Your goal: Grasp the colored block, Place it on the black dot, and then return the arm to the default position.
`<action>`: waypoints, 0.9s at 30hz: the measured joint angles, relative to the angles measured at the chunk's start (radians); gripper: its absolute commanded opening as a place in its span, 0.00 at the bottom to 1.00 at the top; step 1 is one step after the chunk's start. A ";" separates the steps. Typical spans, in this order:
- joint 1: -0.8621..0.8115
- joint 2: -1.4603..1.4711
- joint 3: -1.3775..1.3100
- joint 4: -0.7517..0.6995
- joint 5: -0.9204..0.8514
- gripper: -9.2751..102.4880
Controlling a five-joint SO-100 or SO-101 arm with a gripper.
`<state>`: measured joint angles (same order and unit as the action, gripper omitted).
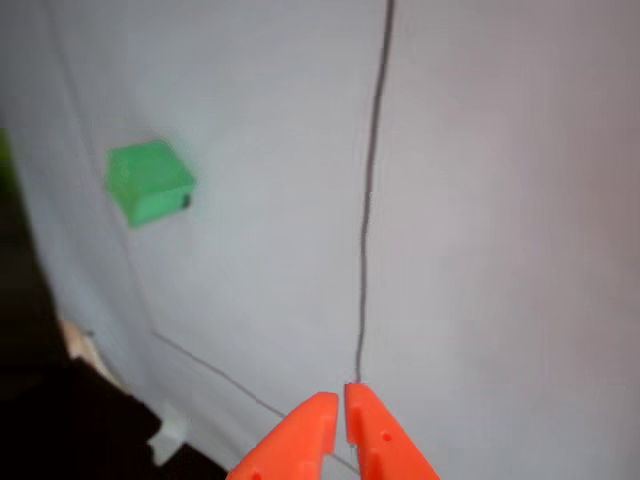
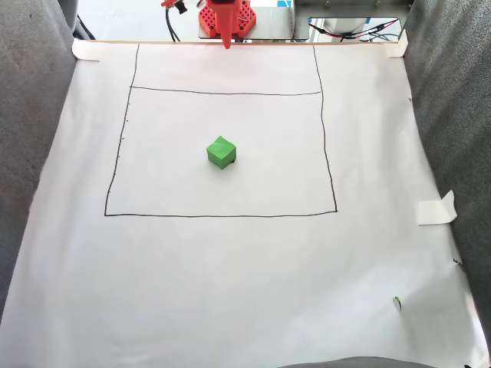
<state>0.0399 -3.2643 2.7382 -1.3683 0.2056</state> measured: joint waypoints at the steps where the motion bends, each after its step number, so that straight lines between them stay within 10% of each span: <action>1: -0.003 -0.003 0.011 0.000 -0.005 0.08; 27: -0.058 -0.006 0.206 0.179 -0.141 0.08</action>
<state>-0.0184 -3.2704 2.9437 -1.1888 0.0644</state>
